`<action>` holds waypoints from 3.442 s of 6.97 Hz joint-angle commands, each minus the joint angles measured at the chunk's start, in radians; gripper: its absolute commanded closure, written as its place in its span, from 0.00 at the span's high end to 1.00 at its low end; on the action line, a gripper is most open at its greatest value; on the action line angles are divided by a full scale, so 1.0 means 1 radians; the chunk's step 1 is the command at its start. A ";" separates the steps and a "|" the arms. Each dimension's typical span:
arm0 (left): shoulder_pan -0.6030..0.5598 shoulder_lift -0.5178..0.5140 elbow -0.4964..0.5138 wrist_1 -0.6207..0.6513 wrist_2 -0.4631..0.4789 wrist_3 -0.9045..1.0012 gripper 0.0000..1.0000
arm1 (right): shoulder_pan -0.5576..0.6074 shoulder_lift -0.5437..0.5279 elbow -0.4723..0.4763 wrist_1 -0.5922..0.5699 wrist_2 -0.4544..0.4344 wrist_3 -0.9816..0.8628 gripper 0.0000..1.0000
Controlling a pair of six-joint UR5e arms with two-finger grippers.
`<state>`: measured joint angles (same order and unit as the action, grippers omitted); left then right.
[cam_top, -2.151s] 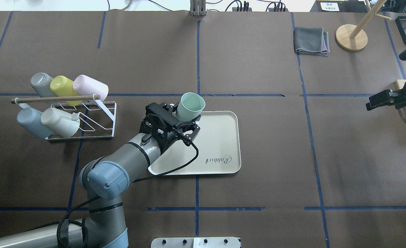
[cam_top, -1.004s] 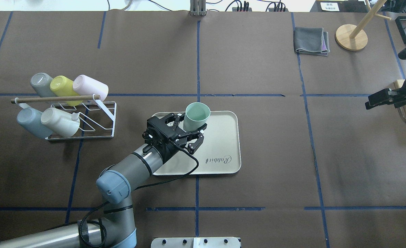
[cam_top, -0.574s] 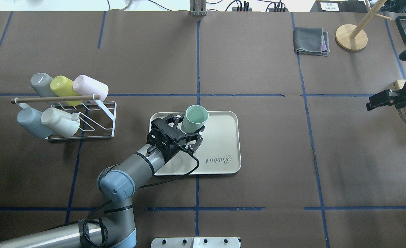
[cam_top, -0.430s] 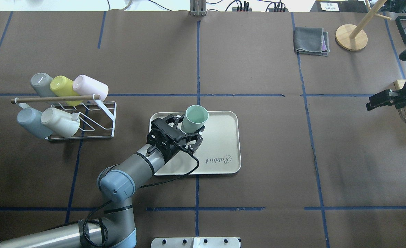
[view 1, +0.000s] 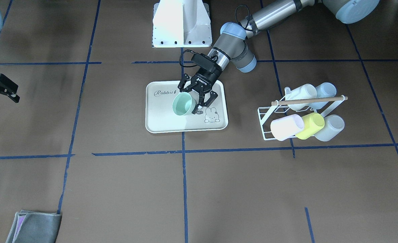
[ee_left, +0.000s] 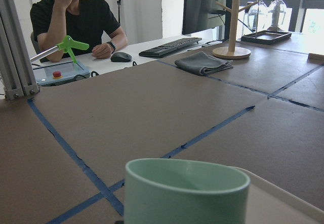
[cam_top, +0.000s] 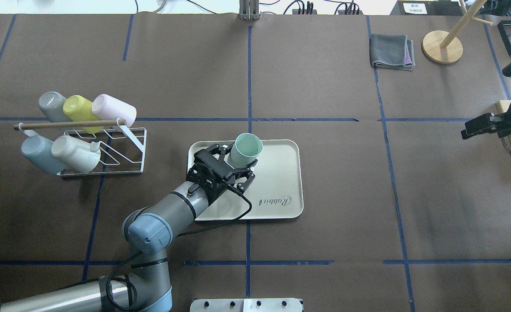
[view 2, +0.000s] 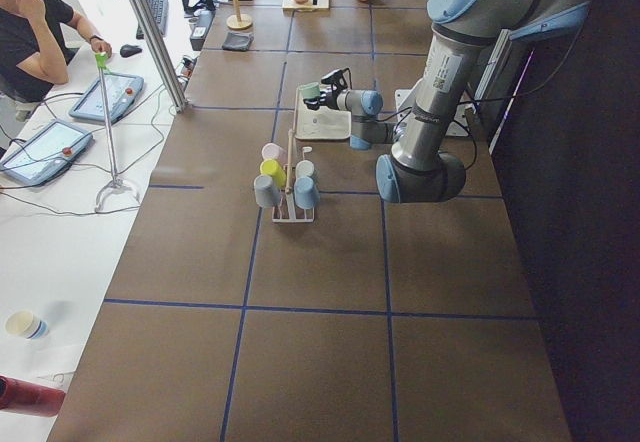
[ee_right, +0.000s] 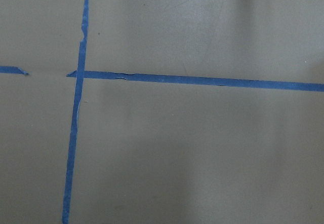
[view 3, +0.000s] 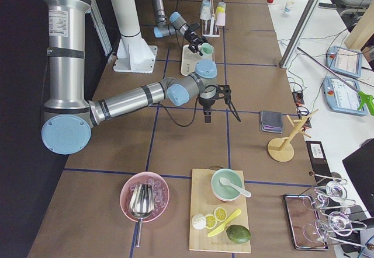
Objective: Pick up and place green cup on tray
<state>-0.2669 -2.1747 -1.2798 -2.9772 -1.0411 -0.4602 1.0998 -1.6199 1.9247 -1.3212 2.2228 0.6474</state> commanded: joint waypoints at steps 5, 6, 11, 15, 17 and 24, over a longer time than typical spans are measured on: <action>0.000 0.001 -0.001 0.000 0.000 0.000 0.78 | 0.000 0.000 0.000 -0.001 0.000 0.000 1.00; 0.000 0.001 -0.003 0.000 0.000 0.000 0.80 | 0.000 0.000 0.000 -0.001 0.000 0.000 1.00; 0.000 0.000 -0.012 0.001 -0.003 0.005 1.00 | 0.000 0.000 0.000 -0.001 0.000 0.000 1.00; -0.006 0.010 -0.120 0.059 -0.005 0.003 1.00 | 0.000 0.000 0.000 0.000 0.001 0.000 1.00; -0.014 0.013 -0.368 0.359 -0.011 0.003 1.00 | 0.002 0.000 0.003 0.000 0.003 0.000 1.00; -0.770 0.224 -0.642 1.016 -0.918 -0.030 1.00 | 0.130 0.006 -0.009 -0.004 0.099 -0.055 1.00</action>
<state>-0.8565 -2.0150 -1.9325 -2.0253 -1.7437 -0.5134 1.1928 -1.6157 1.9219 -1.3227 2.2902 0.6191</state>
